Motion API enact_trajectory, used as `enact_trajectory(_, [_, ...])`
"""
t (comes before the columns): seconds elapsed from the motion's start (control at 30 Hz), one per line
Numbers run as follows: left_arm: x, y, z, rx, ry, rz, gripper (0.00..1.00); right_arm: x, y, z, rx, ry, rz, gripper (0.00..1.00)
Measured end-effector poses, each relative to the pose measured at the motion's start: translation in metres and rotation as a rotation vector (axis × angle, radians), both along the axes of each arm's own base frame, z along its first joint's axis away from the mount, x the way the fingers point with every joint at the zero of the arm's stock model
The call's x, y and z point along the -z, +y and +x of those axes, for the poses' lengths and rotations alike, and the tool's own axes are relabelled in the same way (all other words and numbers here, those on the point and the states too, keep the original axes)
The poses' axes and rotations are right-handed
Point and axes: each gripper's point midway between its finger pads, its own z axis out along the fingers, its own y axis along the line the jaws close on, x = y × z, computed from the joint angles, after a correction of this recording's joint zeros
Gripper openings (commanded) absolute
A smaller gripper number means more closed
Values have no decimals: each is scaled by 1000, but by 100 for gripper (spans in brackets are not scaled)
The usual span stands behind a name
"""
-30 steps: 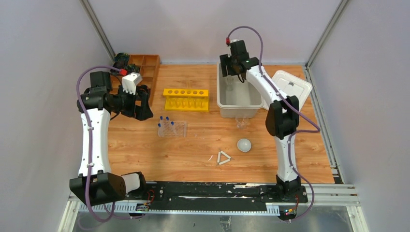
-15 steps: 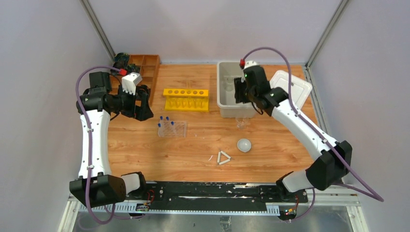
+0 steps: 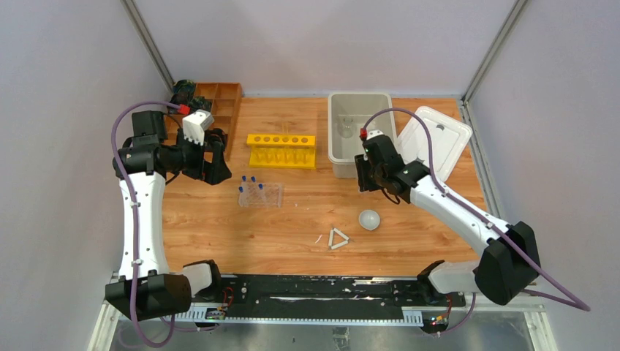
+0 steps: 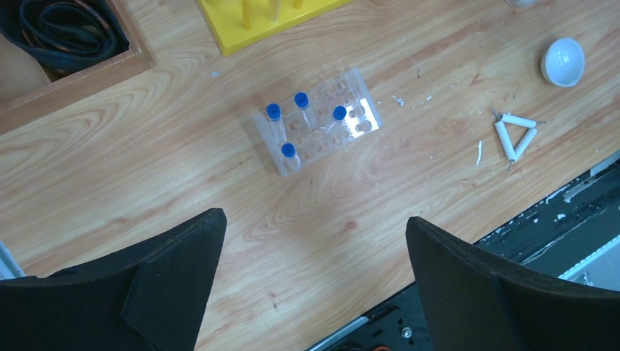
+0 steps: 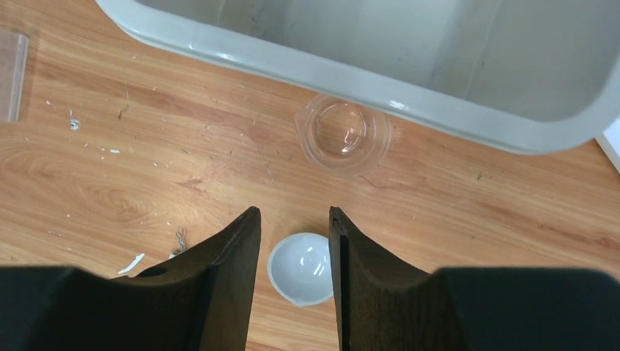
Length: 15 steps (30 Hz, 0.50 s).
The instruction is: Organize the chemistry lab equipment
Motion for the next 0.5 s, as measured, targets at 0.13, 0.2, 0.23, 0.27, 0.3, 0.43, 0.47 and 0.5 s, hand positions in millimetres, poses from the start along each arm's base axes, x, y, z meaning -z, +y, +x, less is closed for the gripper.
enact_trajectory(0.13, [0,0,0,0,0,0,100,10,6,7,-16,10,-13,39])
enact_trajectory(0.2, [0,0,0,0,0,1,100,17,8,11,-28,24,-32,40])
enact_trajectory(0.23, [0,0,0,0,0,1,100,20,8,12,-32,30,-41,42])
enact_trajectory(0.27, [0,0,0,0,0,1,100,22,9,14,-36,35,-48,43])
enact_trajectory(0.3, [0,0,0,0,0,1,100,25,10,16,-41,38,-56,43])
enact_trajectory(0.43, [0,0,0,0,1,1,100,35,13,23,-55,51,-83,42])
enact_trajectory(0.47, [0,0,0,0,1,1,100,39,14,24,-58,58,-92,42])
enact_trajectory(0.5, [0,0,0,0,1,1,100,43,13,24,-59,65,-100,42])
